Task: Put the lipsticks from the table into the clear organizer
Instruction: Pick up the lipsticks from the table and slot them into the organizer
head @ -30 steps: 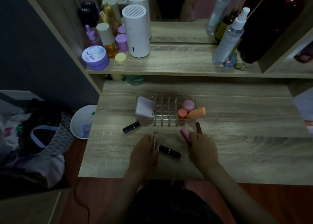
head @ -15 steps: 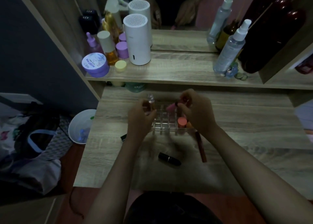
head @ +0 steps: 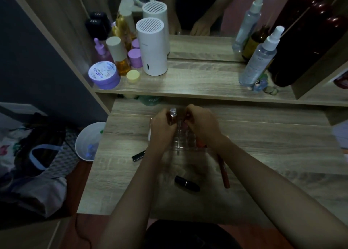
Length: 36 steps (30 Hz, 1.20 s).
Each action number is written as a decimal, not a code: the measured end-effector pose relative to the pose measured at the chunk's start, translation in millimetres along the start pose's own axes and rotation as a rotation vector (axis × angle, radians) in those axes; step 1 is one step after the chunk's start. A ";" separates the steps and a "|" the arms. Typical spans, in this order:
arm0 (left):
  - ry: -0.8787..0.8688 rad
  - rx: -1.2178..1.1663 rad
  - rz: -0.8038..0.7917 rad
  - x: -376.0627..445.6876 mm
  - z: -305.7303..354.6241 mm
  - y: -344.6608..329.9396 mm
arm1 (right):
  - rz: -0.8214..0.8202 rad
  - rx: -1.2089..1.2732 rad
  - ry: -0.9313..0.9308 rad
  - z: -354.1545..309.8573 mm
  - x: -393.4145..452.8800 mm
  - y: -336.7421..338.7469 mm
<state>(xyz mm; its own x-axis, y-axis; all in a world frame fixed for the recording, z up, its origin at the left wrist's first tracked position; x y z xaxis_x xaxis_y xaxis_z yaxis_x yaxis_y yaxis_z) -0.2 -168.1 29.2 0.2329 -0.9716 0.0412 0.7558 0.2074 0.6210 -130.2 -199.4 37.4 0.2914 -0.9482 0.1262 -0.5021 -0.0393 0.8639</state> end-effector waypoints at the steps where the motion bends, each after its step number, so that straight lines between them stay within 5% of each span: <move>1: 0.002 -0.001 0.001 -0.2 -1.3 -1.4 | -0.017 0.002 0.008 -0.1 0.1 -0.7; 12: -0.043 0.105 0.018 0.0 -12.9 -13.6 | -0.096 0.003 0.012 -1.3 -1.8 9.9; 16: -0.041 0.107 0.014 -0.4 -12.6 -12.1 | 0.058 0.145 0.026 12.0 -18.4 52.9; 20: -0.080 0.030 0.021 -7.9 -7.9 -0.4 | 0.221 0.279 -0.285 64.6 -66.8 83.9; 22: -0.093 -0.011 0.005 -15.0 -8.8 7.3 | 0.166 0.313 -0.530 90.0 -99.0 72.1; 25: -0.099 -0.015 0.014 -32.7 -14.2 19.5 | -0.101 0.253 -0.627 95.5 -137.1 36.0; 29: -0.075 -0.036 0.061 -70.9 -27.3 25.3 | -0.245 0.169 -0.511 78.1 -154.2 1.7; 36: -0.061 0.027 -0.254 -125.3 -42.9 -13.0 | -0.323 -0.002 -0.391 79.4 -135.3 3.7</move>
<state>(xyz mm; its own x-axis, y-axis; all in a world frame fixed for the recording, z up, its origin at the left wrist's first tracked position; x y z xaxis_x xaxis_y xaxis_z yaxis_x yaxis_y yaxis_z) -13.0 -44.2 -17.6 -0.0008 -0.9974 -0.0721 0.7685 -0.0467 0.6382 -236.2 -96.2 -15.2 0.1048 -0.9347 -0.3396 -0.4348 -0.3502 0.8296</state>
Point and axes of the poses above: each hand's wrist, its own x-axis towards the middle knuckle, its own y-axis out of the back of the hand, z = x × y, the point moved 3 cm from there along x, towards the middle knuckle, and after that the axes turned 3 degrees about -y, right-handed, at the moved point
